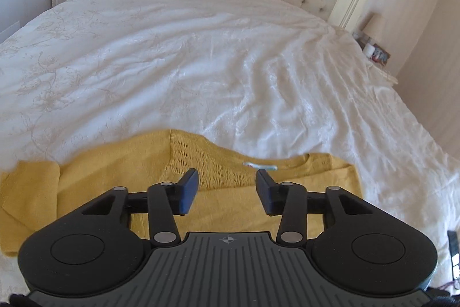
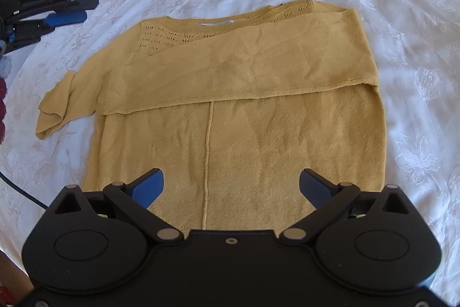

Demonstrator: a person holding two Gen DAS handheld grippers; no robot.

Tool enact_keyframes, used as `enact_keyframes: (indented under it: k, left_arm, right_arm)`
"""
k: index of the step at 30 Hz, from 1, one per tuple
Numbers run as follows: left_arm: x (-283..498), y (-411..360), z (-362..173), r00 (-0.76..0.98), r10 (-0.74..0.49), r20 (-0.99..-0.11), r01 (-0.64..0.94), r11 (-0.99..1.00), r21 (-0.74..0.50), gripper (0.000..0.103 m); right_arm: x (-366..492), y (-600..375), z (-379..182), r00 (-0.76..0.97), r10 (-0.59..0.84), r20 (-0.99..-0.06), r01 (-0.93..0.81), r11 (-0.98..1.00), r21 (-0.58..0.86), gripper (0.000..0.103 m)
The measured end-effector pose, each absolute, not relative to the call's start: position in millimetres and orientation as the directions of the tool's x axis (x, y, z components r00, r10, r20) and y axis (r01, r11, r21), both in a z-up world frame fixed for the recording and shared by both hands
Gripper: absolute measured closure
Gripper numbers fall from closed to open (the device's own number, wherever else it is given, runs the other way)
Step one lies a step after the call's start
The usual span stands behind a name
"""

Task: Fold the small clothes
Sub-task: 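Carry the held sleeve with the left gripper across the sweater body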

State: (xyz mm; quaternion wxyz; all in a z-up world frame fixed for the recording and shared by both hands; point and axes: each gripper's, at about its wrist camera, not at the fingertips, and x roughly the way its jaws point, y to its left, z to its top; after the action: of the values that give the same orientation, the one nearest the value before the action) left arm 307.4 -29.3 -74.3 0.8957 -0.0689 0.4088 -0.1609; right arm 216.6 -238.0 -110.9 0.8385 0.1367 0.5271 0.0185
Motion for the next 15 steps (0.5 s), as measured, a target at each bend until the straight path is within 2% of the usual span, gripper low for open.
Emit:
enact_keyframes:
  k: [3,7,9,15]
  left_arm:
    - [296.2,-14.7,-93.5,0.575,-0.315,-0.755,0.201,0.949,-0.243,0.055]
    - [283.9,34.4,-105.6,0.56,-0.255,-0.788,0.072,0.963,-0.26,0.037]
    - [285.2,62.5,-109.4,0.565,-0.227,-0.793,-0.008,0.96,-0.28,0.033]
    - [301.1,126.6,-121.0,0.59,-0.15,-0.793,-0.17,0.937,-0.304,0.033]
  right_arm:
    - [219.8,-243.8,-115.1,0.431,0.206,-0.878,0.113,0.953,0.28,0.002]
    - [223.8,-244.1,-121.3,0.415,0.231,-0.88,0.117,0.946,0.304,0.002]
    - [226.6,-239.3,-123.2,0.411,0.235,-0.881,0.112,0.946,0.305,0.002]
    - [235.5,-219.5,-125.4,0.403,0.256,-0.879,0.095,0.943,0.318,0.002]
